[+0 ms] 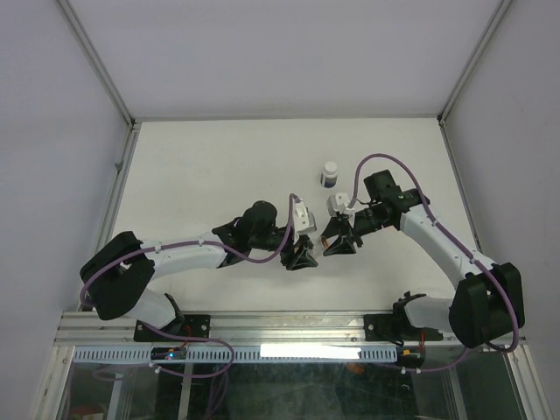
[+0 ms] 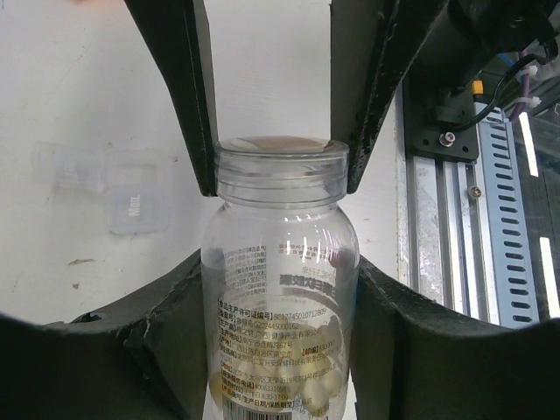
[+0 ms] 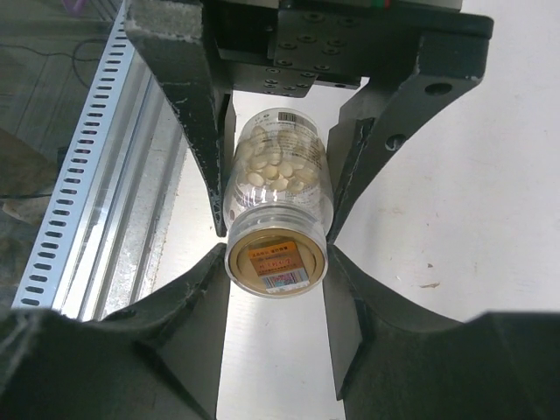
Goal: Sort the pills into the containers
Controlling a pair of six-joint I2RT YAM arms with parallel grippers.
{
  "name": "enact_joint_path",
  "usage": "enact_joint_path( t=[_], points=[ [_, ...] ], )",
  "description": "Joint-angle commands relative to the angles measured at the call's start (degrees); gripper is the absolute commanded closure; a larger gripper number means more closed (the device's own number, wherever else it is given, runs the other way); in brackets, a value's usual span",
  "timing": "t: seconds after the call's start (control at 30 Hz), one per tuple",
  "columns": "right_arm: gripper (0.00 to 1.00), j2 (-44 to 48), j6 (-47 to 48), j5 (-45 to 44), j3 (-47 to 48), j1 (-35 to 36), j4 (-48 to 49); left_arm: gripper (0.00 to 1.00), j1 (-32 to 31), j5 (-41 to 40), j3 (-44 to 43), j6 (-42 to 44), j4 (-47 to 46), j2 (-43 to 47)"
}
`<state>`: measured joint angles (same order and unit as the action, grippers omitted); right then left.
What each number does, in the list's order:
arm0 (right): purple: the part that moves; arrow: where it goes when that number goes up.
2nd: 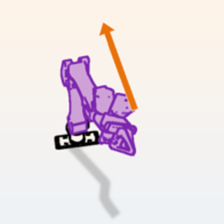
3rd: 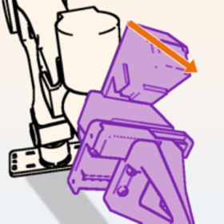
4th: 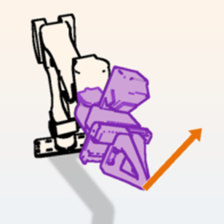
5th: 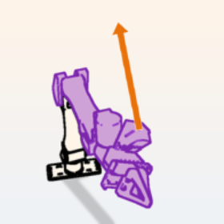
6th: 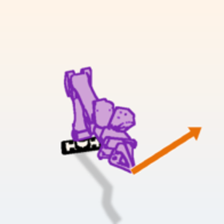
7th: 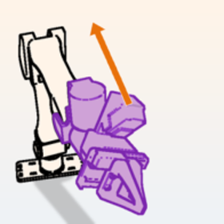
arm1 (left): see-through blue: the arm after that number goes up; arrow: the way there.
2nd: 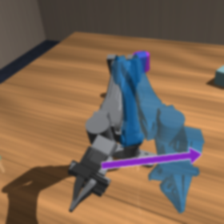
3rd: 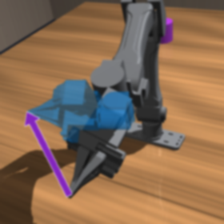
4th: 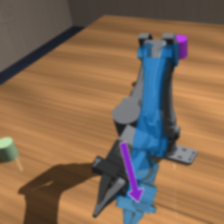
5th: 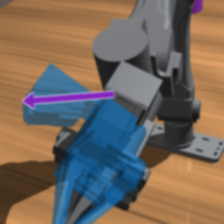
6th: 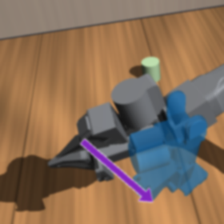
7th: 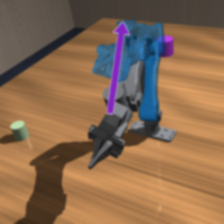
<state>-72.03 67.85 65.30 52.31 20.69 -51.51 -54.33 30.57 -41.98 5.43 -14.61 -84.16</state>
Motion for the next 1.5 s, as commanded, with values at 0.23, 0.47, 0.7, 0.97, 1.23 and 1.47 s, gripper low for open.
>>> enact_joint_path(
  t=[0.23,0.47,0.7,0.97,1.23,1.47],
  points=[
    [0.08,0.9,3.0,1.4,3.2,-1.6,-2.3,1.0,0.3,2.5,0.0,-0.7,-4.0,1.9],
    [0.01,-0.6,-5.4,3.8,8.8,-6.2,-7.1,1.0,0.0,-2.2,2.4,-1.0,-6.6,7.0],
    [0.01,-2.0,-35.5,7.0,9.9,-9.4,4.4,1.0,-1.9,-12.2,3.7,0.4,-6.6,10.7],
    [0.01,-6.0,-34.2,11.7,10.2,-9.5,2.7,1.0,-4.8,-25.2,3.3,3.6,-5.3,12.5],
    [0.08,-3.4,-52.4,4.6,5.7,-9.2,18.2,1.0,-6.3,-32.5,1.7,4.4,-4.3,10.4],
    [0.14,-5.6,-55.7,-0.4,6.2,-5.4,18.5,1.0,-6.9,-34.7,-0.8,4.8,-2.7,7.6]
  ],
)
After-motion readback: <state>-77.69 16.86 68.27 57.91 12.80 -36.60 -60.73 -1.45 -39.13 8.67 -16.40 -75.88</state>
